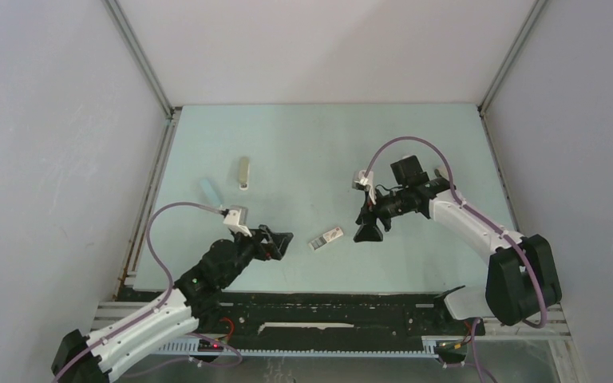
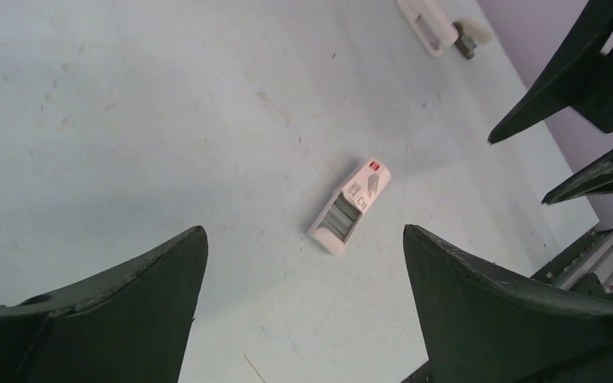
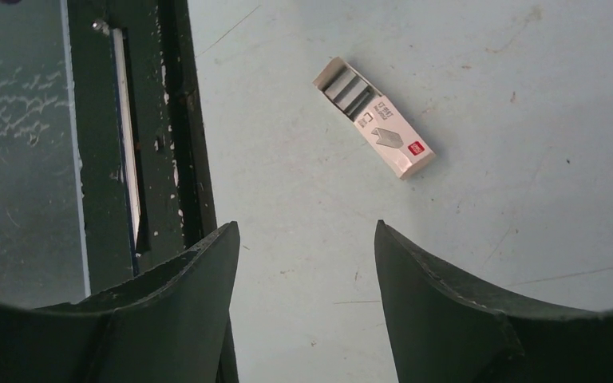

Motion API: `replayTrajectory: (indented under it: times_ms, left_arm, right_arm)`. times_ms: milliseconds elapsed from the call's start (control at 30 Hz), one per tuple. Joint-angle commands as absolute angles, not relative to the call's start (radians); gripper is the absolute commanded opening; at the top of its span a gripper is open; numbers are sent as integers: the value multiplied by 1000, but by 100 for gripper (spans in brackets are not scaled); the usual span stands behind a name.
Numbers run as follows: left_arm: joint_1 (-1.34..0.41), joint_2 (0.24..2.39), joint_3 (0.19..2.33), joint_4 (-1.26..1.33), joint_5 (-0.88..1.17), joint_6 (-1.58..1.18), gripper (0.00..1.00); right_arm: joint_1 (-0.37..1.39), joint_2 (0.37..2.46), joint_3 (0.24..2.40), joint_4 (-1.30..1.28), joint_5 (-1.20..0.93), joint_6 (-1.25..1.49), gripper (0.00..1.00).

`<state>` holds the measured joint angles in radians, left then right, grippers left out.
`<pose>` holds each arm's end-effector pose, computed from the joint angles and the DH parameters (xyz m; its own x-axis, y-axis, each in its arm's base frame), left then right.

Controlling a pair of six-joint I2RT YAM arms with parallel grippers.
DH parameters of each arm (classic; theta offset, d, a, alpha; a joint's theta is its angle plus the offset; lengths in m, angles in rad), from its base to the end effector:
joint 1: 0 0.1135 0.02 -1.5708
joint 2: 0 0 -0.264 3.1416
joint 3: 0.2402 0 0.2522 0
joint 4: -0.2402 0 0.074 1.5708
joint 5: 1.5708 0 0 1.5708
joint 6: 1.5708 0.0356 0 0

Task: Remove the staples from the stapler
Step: Close the staple box at the center of the board.

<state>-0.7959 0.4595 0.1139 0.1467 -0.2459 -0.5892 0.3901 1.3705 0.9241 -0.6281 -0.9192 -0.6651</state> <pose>0.1045 -0.0944 0.1826 -0.4072 -0.3545 -0.8417 0.3605 0.7844 -0.5047 0.2296 0.1250 0.2365 -0.2815 -0.5204 -0.8062 -0.9589 0.1217 0.2563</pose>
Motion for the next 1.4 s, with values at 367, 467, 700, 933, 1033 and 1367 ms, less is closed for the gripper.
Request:
replayTrajectory:
  times_ms: [367, 467, 700, 933, 1033, 1367]
  left_arm:
    - [-768, 620, 140, 109, -183, -814, 93]
    - [-766, 626, 130, 106, -174, -825, 91]
    - [-762, 669, 126, 104, -158, -844, 78]
    - [-762, 782, 159, 103, -109, -843, 63]
    - [-762, 836, 179, 101, -90, -836, 56]
    - [-759, 1062, 271, 102, -23, -811, 32]
  right_arm:
    - [375, 1412, 914, -454, -778, -358, 70]
    - [375, 1424, 914, -449, -759, -346, 70]
    - [377, 1454, 914, -414, -678, -274, 64]
    - [407, 1473, 914, -394, -608, -229, 55]
    - [419, 1485, 914, -385, -577, -210, 50]
    - [477, 1545, 931, -370, -456, -170, 31]
